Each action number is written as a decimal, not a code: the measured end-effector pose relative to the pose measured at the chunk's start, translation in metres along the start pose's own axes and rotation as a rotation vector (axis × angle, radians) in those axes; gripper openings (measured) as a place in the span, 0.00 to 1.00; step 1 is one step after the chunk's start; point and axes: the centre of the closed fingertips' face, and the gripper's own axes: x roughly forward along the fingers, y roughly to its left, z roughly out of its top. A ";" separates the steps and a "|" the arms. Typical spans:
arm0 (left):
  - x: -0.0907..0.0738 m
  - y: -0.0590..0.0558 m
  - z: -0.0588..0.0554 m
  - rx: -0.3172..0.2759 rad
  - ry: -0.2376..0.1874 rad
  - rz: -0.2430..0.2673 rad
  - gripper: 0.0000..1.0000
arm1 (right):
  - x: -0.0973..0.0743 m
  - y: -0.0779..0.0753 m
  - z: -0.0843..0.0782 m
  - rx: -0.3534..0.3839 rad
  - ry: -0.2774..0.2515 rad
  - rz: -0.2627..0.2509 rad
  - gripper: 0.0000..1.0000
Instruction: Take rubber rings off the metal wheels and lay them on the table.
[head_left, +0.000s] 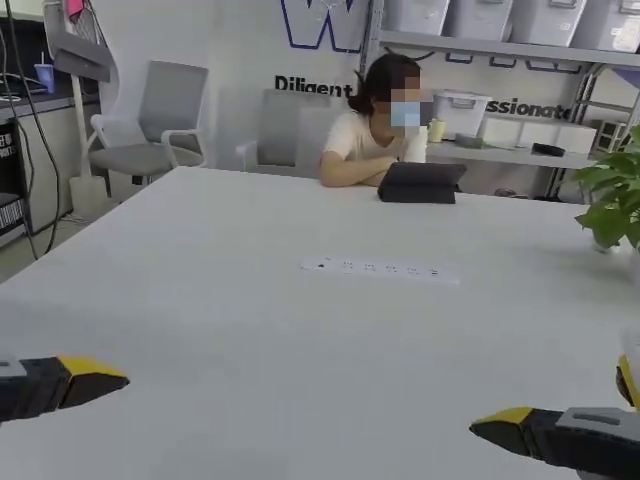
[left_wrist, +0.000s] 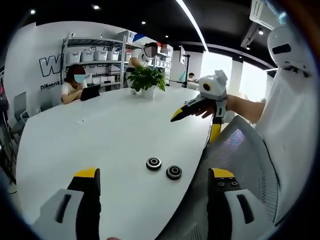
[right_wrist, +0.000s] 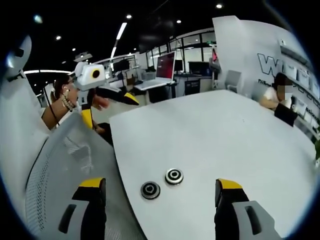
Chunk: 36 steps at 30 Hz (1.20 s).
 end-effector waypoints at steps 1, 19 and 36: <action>0.002 -0.001 0.002 0.009 -0.004 -0.007 0.86 | 0.001 0.000 0.002 -0.006 -0.007 0.004 0.89; 0.042 -0.026 0.061 0.164 -0.186 -0.144 0.81 | 0.026 0.013 0.029 -0.109 -0.049 0.115 0.68; 0.079 -0.021 0.070 0.260 -0.240 -0.183 0.67 | 0.042 0.012 0.004 -0.087 -0.072 0.184 0.45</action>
